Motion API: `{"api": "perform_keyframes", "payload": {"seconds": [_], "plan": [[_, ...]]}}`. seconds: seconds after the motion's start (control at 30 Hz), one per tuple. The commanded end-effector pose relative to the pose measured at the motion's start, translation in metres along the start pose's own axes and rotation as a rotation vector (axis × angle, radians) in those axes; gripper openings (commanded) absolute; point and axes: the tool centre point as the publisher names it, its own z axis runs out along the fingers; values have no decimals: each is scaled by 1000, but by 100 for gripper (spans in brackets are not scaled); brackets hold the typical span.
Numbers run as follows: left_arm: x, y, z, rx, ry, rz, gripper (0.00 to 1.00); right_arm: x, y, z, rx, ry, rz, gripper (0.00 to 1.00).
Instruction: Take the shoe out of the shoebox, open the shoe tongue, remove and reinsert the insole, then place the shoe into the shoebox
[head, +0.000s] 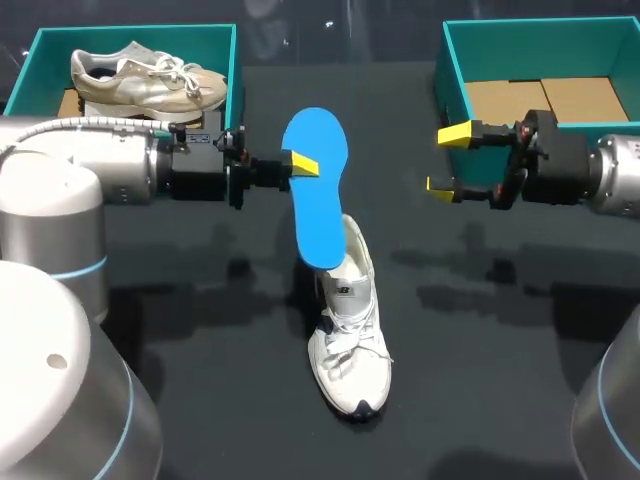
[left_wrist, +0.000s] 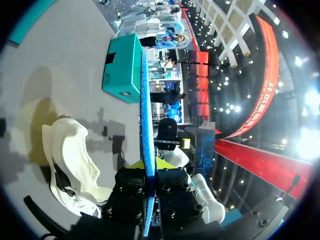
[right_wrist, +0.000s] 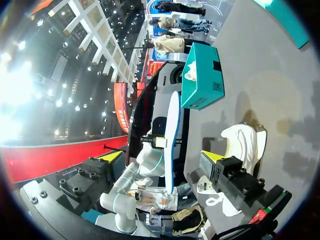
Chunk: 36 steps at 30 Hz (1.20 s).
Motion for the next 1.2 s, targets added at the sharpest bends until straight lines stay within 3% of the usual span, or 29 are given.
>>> {"api": "perform_keyframes", "payload": {"seconds": [0.03,0.2,0.33,0.73,0.87,1.2], "plan": [[-6,-3,10,4,18,3,0,-1,-1,0,0,-1,1,100],[-7,-7,17,13,29,-9,0,-1,-1,0,0,-1,1,100],[-8,-9,19,9,21,-32,0,6,4,-1,33,-61,-17,100],[-8,-9,19,9,21,-32,0,43,10,7,115,-444,-60,100],[-8,-9,19,9,21,-32,0,56,11,16,146,-603,-50,100],[-8,-9,19,9,21,-32,0,85,11,40,175,-869,-130,100]]}}
